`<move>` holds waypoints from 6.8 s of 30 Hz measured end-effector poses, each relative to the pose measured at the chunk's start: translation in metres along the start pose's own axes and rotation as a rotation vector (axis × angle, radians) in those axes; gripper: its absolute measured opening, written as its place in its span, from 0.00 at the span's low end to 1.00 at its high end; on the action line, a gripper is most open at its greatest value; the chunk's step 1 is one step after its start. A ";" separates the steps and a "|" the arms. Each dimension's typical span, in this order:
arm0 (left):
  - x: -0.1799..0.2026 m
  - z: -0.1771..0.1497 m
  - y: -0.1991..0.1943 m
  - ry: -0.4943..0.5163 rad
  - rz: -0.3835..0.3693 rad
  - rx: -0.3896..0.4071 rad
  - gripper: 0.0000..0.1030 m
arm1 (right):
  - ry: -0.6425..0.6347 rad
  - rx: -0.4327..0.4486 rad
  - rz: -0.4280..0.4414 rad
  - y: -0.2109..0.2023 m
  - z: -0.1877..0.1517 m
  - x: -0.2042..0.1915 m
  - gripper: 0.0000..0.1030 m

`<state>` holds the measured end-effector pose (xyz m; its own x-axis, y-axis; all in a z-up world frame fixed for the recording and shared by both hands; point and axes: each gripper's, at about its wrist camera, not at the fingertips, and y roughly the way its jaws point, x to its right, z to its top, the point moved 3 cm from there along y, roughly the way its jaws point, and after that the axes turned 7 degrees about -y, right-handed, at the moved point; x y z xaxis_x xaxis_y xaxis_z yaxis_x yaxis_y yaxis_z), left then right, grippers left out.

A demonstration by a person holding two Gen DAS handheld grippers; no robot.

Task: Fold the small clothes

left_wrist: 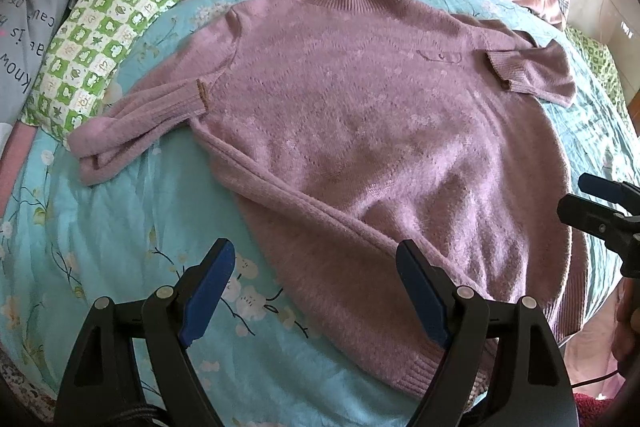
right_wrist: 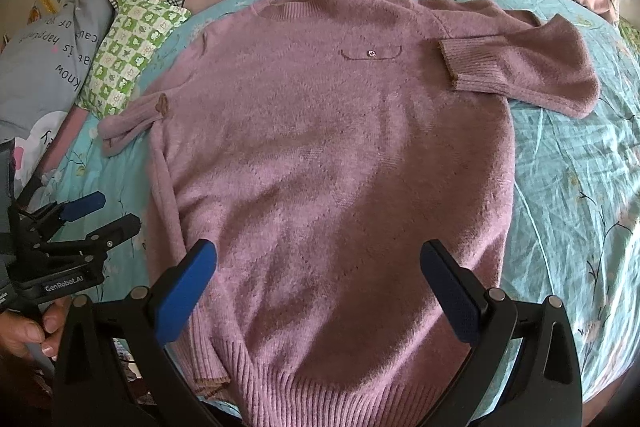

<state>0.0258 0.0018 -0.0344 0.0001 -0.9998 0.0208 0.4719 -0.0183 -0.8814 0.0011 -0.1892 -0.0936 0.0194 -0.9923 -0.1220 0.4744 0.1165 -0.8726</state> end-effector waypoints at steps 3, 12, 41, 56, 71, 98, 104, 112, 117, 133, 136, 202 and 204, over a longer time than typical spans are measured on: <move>0.001 0.003 0.002 -0.005 -0.014 0.006 0.81 | 0.000 0.011 0.004 0.000 0.000 -0.001 0.99; 0.006 0.007 0.013 -0.018 -0.039 -0.003 0.81 | -0.020 -0.017 -0.022 0.011 0.003 0.003 0.99; -0.019 0.136 0.071 -0.007 -0.036 -0.021 0.82 | -0.016 0.049 0.057 0.037 0.138 0.076 0.99; -0.060 0.305 0.165 0.070 -0.064 -0.047 0.82 | -0.210 0.031 0.081 0.130 0.287 0.128 0.94; -0.048 0.334 0.229 0.207 -0.121 -0.132 0.10 | -0.438 -0.178 0.187 0.198 0.308 0.123 0.08; -0.021 0.275 0.143 -0.003 -0.161 -0.036 0.44 | 0.098 0.090 0.009 0.049 0.254 0.217 0.68; 0.032 0.207 0.131 0.014 -0.268 -0.125 0.44 | -0.034 -0.003 0.036 0.054 0.184 0.154 0.68; 0.029 0.139 0.141 -0.001 -0.253 -0.235 0.49 | -0.285 -0.129 -0.185 0.093 0.137 0.136 0.66; 0.004 0.126 0.145 -0.030 -0.229 -0.242 0.49 | -0.175 -0.094 -0.204 0.074 0.140 0.159 0.09; -0.044 0.122 0.098 -0.101 -0.302 -0.164 0.55 | -0.063 0.049 0.570 0.059 0.218 -0.035 0.09; -0.050 0.122 0.102 -0.112 -0.297 -0.178 0.58 | -0.074 -0.035 0.604 0.096 0.217 -0.055 0.11; -0.076 0.157 0.140 -0.253 -0.245 -0.124 0.28 | 0.406 0.085 0.028 0.072 0.202 0.238 0.39; -0.088 0.147 0.125 -0.274 -0.239 -0.117 0.42 | 0.390 0.114 0.055 0.059 0.194 0.223 0.47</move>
<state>0.2138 0.0886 -0.0769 0.1449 -0.9278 0.3438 0.3837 -0.2676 -0.8838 0.2042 -0.4119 -0.0811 -0.2777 -0.8921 -0.3564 0.5767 0.1419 -0.8046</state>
